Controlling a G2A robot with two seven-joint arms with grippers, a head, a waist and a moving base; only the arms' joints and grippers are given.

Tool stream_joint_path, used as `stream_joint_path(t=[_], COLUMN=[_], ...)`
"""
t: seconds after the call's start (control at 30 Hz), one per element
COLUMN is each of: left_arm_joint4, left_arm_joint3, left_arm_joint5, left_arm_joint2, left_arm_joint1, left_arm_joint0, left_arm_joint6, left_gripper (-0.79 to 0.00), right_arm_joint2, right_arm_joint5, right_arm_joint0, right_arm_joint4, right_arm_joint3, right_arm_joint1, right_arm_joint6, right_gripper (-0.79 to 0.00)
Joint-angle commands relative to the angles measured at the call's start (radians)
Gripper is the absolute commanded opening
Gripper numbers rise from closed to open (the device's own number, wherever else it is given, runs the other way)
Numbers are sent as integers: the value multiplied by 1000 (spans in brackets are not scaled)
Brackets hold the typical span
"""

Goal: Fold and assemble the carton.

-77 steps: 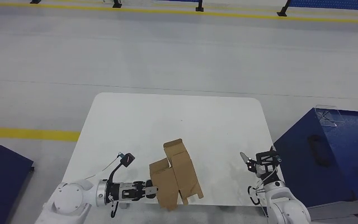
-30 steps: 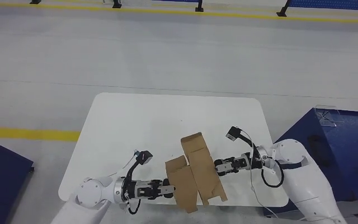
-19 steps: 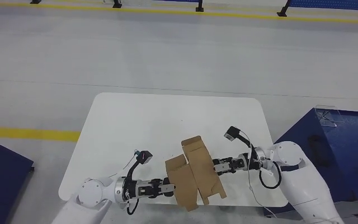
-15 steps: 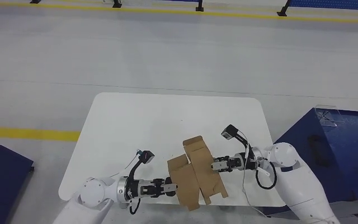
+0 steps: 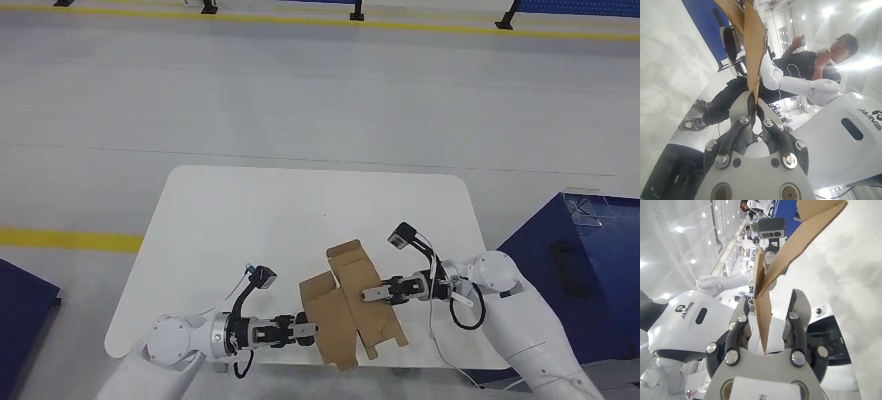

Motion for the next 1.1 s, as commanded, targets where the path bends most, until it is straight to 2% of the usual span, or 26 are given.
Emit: stream_joint_path(t=[0.0,0.03,0.07,0.1,0.23,0.4,0.57,0.83,1.07], left_arm_joint4=[-4,2,8,0,-29,-72,-76,-53,-53], left_arm_joint3=[5,14,20,20,38,40,44,58,58], left_arm_joint5=[4,17,37,49,41,23,30,20,20], left_arm_joint2=[0,-2,-1,1,-34,-154,-231,-247,-247], left_arm_joint1=[0,1,1,1,8,33,51,54,54], left_arm_joint0=[-3,-5,-9,-11,-9,33,53,51,51], left_arm_joint6=[0,6,12,12,8,-21,-44,-11,-11], left_gripper=[-785,-733,-425,0,0,0,0,0,0], right_arm_joint2=[3,6,11,18,54,54,54,54,167], right_arm_joint5=[5,2,-4,-12,-36,-36,-36,-36,-191], right_arm_joint0=[-2,-3,-6,-8,-23,-23,-23,-23,-79], right_arm_joint4=[9,10,10,7,-1,-1,-1,-1,26], right_arm_joint3=[-8,-12,-16,-19,-30,-30,-30,-30,-245], right_arm_joint1=[1,2,4,5,15,15,15,15,25], right_arm_joint6=[3,1,-5,-13,-38,-38,-38,-38,-193], right_gripper=[-785,-785,-785,-785,-785,-785,-785,-785,-785])
